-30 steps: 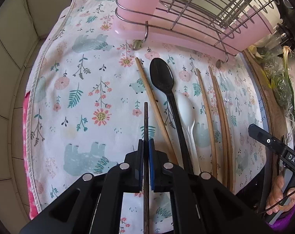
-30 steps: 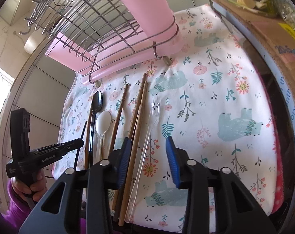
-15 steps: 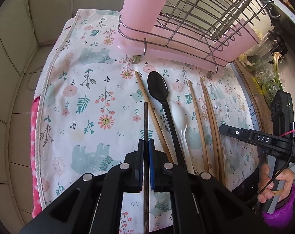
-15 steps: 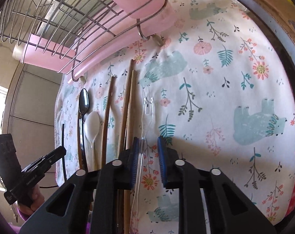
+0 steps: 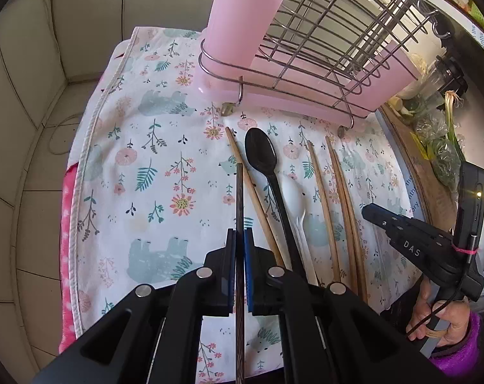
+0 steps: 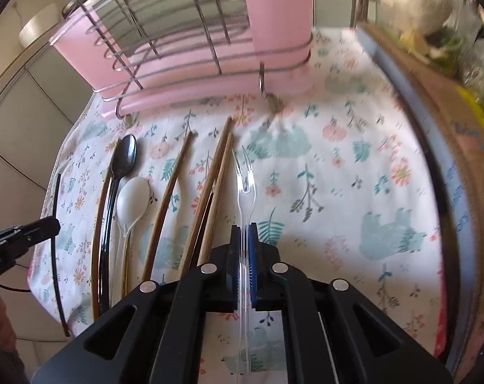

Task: Organize utensils
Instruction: 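Lift the dark chopstick with the left tool while the right tool lifts the fork toward the pink cup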

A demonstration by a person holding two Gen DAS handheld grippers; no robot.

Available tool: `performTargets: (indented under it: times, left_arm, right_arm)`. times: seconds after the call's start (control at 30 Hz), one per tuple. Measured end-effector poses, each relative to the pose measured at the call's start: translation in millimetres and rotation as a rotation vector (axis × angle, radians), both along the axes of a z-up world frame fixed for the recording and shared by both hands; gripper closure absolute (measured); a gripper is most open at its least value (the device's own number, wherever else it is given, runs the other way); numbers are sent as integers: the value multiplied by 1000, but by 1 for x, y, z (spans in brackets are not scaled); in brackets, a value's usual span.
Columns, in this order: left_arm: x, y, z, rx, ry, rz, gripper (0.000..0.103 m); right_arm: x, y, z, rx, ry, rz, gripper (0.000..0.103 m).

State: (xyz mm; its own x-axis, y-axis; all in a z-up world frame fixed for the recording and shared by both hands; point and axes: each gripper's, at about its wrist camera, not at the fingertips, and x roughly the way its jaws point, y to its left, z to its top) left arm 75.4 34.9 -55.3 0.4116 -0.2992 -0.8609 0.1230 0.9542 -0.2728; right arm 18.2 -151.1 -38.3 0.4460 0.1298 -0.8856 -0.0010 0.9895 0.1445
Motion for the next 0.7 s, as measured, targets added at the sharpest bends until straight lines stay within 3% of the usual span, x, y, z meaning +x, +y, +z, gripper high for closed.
performTargets:
  times: [0.33,0.7]
  left_arm:
    - [-15,2,21,-5,-94,23,99]
    - [-26,12,67,6,-300,119,99]
  right_arm:
    - [-15,4,38,-65,-154,8,98]
    - [-35,-8,99,59,-378,7,98]
